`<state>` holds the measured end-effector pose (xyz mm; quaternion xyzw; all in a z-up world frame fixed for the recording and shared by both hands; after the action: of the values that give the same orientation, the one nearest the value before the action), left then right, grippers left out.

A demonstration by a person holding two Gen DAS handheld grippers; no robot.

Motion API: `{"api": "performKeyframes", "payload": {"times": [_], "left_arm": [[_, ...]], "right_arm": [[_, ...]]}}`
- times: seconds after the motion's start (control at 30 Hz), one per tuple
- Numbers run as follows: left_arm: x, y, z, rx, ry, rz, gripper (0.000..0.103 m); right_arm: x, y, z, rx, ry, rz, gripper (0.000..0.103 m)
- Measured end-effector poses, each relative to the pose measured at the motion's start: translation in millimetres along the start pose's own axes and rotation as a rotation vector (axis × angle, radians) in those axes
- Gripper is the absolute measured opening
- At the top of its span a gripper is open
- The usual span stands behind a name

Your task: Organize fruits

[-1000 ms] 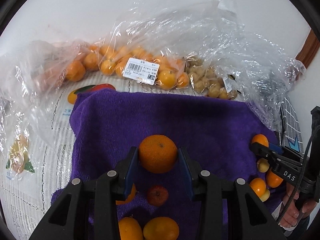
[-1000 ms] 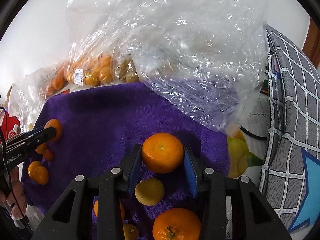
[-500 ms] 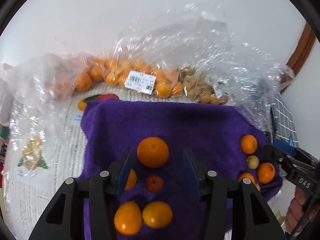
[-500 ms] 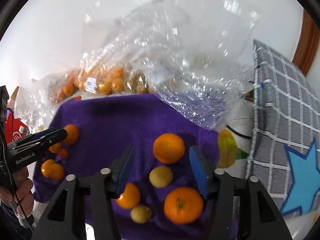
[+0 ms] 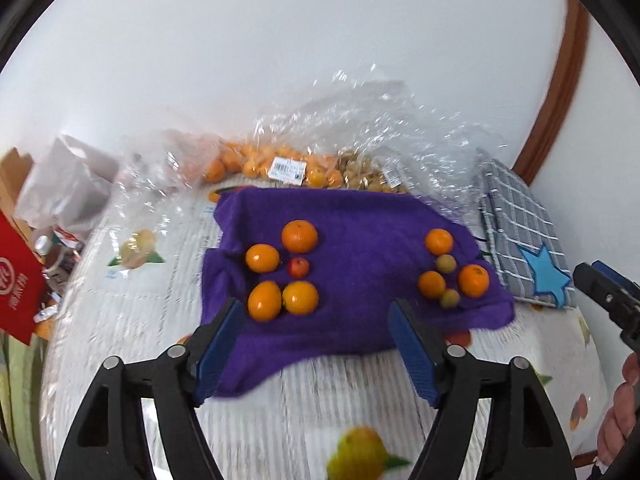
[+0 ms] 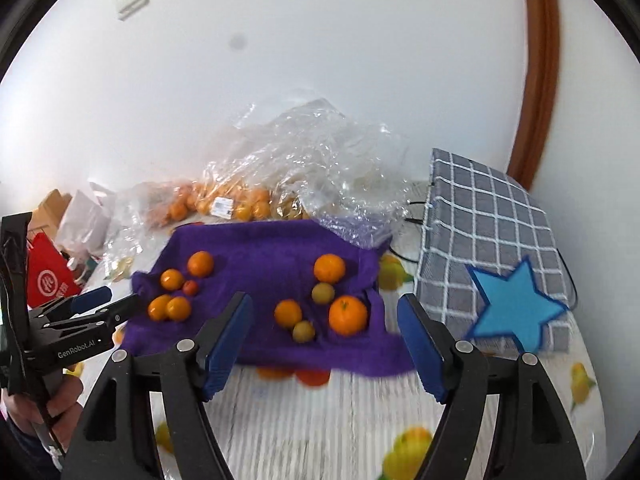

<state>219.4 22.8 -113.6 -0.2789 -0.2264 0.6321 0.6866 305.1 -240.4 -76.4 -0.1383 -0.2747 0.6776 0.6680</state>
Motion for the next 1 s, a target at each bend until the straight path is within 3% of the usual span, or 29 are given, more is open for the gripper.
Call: {"api": "performKeyframes", "payload": {"times": [0.17,0.23,0.3,0.47,1.0], "left_arm": [[-7.4,15.5,54.7,-0.078,-0.026,-0.001,0.080],[-10.2,21.1,73.5,-0.102,-0.025,-0.002,0.082],[-11.9,27.2,89.5,-0.127,-0.033,0.000,0.082],[-27.8,43.8,118.4,-0.162,-0.055,-0.024,0.084],[-38.1,68.7,160.4,-0.239,-0.066,-0.007,0.088]], "right_arm": [[0.4,23.6,44.3,-0.031,0.062,0.013,0.079],[-0.2,30.0,60.3,-0.053,0.086,0.017,0.085],[-1.1,36.9,77.4,-0.082,0.087,0.024,0.093],[-7.6,53.2,116.4,-0.134,0.081,0.023,0.098],[-26.0,84.6,170.6,-0.172,0.091,-0.004,0.099]]}}
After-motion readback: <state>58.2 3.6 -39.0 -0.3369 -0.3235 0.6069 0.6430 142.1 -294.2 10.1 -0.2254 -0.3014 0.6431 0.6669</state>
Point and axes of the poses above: each gripper's, at about its wrist camera, not at the fingertips, and z roughly against the way its jaws point, x to its left, y to its underside, the point moved 3 cm from there along -z, roughly the way its jaws point, and after that the axes turned 5 degrees about -z, right-handed, at the moved point
